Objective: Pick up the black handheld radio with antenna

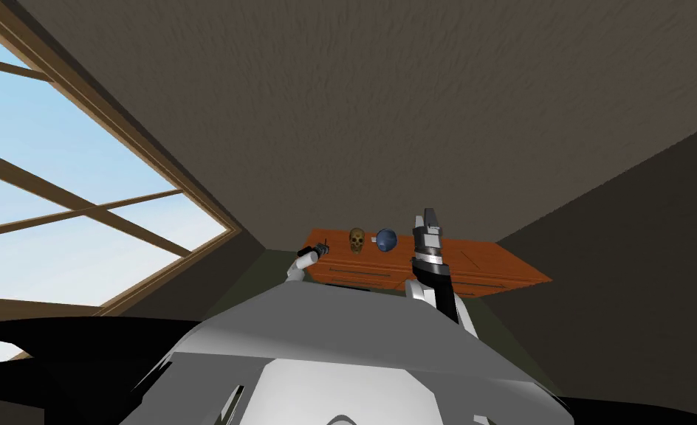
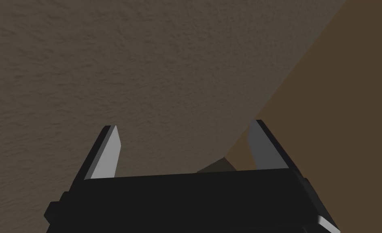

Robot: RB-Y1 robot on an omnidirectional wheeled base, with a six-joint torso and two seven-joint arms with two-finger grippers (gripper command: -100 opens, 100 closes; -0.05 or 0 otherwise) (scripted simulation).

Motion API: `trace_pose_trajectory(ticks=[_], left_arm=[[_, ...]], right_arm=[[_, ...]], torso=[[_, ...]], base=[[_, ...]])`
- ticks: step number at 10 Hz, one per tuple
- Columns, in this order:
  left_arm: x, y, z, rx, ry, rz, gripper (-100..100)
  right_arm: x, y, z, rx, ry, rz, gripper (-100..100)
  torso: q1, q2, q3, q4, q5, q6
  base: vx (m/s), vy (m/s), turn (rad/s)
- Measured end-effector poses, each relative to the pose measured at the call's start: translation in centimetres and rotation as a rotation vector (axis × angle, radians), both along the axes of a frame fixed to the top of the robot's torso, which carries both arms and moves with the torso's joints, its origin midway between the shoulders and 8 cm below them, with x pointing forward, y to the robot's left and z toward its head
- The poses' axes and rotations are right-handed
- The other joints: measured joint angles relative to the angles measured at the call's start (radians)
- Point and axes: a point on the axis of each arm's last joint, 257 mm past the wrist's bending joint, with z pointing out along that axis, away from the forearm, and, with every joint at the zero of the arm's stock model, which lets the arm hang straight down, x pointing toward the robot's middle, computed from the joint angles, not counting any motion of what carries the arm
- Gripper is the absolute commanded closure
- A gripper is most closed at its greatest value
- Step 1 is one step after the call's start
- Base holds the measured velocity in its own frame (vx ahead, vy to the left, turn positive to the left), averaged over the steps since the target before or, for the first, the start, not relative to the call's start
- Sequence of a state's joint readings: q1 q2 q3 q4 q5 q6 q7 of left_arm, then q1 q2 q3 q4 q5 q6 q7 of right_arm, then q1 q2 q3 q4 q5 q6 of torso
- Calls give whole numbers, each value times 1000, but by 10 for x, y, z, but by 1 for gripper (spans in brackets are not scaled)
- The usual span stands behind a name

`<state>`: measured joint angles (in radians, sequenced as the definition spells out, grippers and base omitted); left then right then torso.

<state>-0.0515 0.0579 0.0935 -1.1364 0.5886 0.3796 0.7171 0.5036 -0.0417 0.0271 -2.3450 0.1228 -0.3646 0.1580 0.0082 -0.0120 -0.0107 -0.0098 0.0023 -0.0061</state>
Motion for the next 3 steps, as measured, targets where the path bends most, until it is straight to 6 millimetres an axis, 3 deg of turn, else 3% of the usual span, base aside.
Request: trace_pose_trajectory(ticks=[1, 2, 3], left_arm=[[-5, -15, -1, -4, 5, -28, 100], [-7, -22, 2, -5, 0, -42, 100], [-7, -23, 3, -4, -2, -44, 0]], right_arm=[[0, 0, 0, 0, 0, 0, 0], [0, 0, 0, 0, 0, 0, 0], [0, 0, 0, 0, 0, 0, 0]], torso=[[0, -1, -1, -1, 0, 0], [0, 0, 0, 0, 0, 1], [2, 2, 1, 0, 1, 1]], base=[[59, -22, 144], [21, -9, 8], [5, -3, -2]])
